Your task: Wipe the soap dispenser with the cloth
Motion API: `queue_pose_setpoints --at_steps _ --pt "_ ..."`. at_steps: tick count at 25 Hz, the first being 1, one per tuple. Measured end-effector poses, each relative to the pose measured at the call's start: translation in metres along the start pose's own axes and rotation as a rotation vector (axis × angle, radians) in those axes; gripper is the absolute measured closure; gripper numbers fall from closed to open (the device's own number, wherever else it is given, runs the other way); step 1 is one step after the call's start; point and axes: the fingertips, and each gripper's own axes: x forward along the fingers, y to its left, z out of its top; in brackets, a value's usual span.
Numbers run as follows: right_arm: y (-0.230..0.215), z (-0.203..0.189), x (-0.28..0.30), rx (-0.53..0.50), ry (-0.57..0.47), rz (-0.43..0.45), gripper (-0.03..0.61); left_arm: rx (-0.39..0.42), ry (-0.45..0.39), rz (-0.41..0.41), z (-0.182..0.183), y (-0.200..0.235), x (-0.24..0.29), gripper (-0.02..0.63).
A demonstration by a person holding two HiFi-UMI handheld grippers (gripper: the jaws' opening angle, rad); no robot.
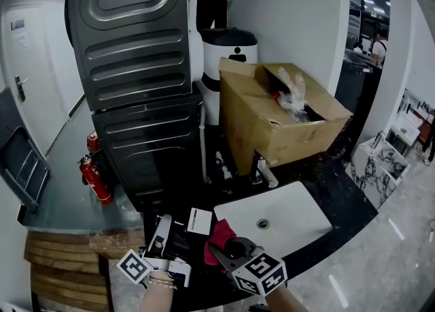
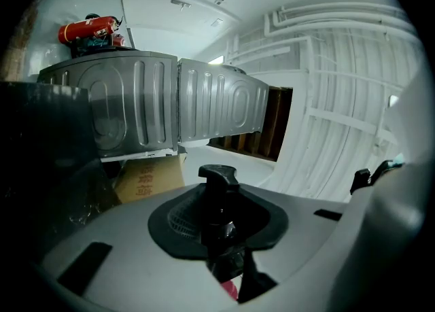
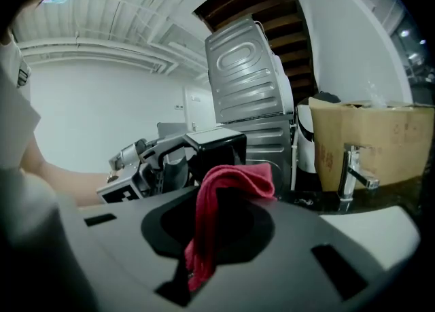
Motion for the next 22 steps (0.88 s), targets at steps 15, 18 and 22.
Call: queue_pose_setpoints --at_steps 15,18,22 --pt "-0.041 0.059 -0.01 0.08 -0.227 -0.071 0.529 -0.04 0.016 0.0 -0.001 0.003 -0.007 0.514" --pt "-0.043 0.035 0.0 0.103 -0.152 -0.085 0.529 -0.048 0.01 0.017 -0.005 0.008 -0.007 0.514" --pt "-0.031 -0.006 0.011 0.09 -0.023 -0.062 0.529 -0.018 0.019 0.039 -0.01 0.012 -0.003 0.514"
